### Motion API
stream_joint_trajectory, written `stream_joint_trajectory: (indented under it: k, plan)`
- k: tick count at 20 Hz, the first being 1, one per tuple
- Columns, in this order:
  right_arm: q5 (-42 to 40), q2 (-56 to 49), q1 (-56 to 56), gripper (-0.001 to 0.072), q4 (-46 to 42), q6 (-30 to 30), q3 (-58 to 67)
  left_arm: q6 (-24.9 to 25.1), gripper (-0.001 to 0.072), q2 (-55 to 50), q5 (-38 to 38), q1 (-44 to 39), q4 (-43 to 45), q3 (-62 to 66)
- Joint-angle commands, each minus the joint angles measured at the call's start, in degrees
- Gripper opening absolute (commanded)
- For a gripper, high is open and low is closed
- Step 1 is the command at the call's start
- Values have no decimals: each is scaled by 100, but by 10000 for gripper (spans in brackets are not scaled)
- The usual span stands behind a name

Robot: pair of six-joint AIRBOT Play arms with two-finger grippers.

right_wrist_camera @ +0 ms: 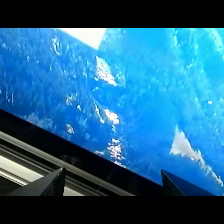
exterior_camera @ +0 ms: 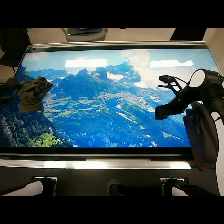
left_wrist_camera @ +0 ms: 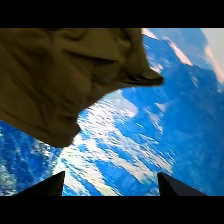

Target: Fold the shirts.

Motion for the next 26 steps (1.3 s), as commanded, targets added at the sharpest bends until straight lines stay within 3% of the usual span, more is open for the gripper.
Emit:
stream_joint_trajectory:
  k: [1,5,7,9,12,14,16,18,21,23,26]
  plan:
    - [310,-2,4,688,-59,0,0,-181,720,-1008,-402,776,-426,555]
    - [238,-2,4,688,-74,0,0,46,720,-1878,901,614,-1038,555]
    - [98,-2,4,688,-42,2,0,629,720,-2253,1773,560,-1974,557]
    - [9,-2,4,688,-35,17,0,1211,720,-2551,2096,557,-2730,557]
    - [-2,-2,4,688,-35,90,0,1318,698,-2844,2179,560,-2865,557]
    - [22,-2,4,688,-26,90,0,1316,392,-2942,2175,568,-2865,557]
    - [17,-2,4,688,-9,87,0,1322,28,-2914,2144,577,-3093,562]
    - [-105,-2,4,688,-24,85,0,1781,28,-2717,1971,557,-3407,721]
    - [-951,-2,2,677,-101,83,9,3252,27,-1733,1991,286,-3418,1043]
    - [-1217,22,2,623,-107,20,138,3526,27,-734,1720,13,-3418,1049]
    - [-1141,389,4,610,-195,22,245,3504,27,706,903,-702,-3421,1049]
